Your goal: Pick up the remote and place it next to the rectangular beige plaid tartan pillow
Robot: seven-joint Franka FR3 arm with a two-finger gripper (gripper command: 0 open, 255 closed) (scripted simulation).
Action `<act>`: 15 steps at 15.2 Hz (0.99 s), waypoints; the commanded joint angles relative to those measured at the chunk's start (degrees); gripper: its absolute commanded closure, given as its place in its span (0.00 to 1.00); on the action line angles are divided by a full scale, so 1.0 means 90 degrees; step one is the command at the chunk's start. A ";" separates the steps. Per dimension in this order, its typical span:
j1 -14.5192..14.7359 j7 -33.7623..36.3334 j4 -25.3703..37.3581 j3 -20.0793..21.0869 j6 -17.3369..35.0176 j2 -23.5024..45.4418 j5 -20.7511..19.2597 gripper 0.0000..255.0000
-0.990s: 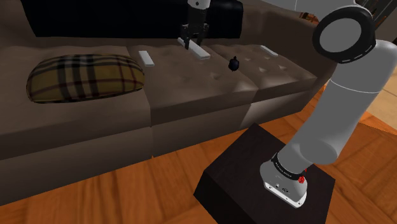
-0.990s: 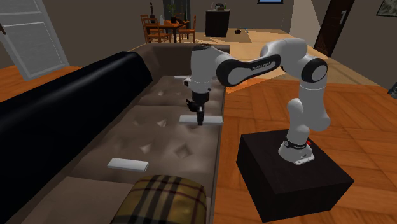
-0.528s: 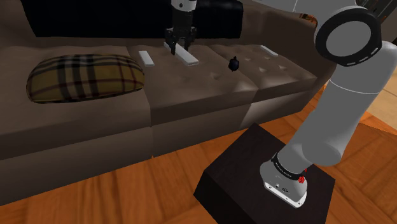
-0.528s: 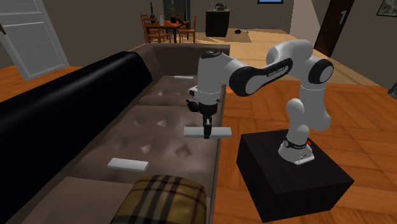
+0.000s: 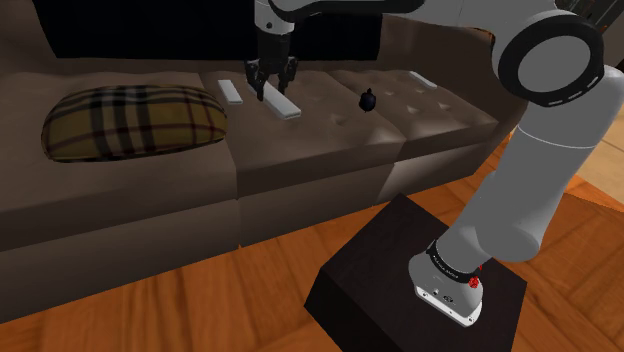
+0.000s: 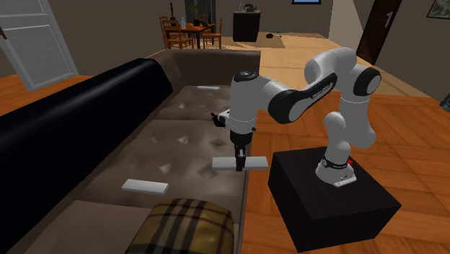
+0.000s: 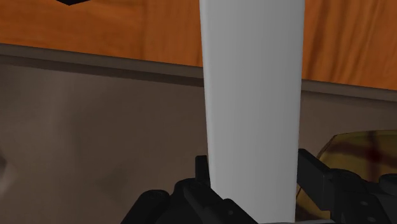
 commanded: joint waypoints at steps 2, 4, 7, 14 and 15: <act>-0.0003 0.0011 -0.0228 -0.0002 0.0241 0.0007 -0.0004 1.00; -0.0005 0.0018 -0.0388 -0.0004 0.0409 0.0015 -0.0007 1.00; -0.0008 0.0030 -0.0614 -0.0006 0.0657 0.0038 -0.0013 1.00; -0.0010 0.0060 -0.1078 -0.0012 0.1220 0.0138 -0.0033 1.00; -0.0011 0.0064 -0.1137 -0.0013 0.1299 0.0158 -0.0037 1.00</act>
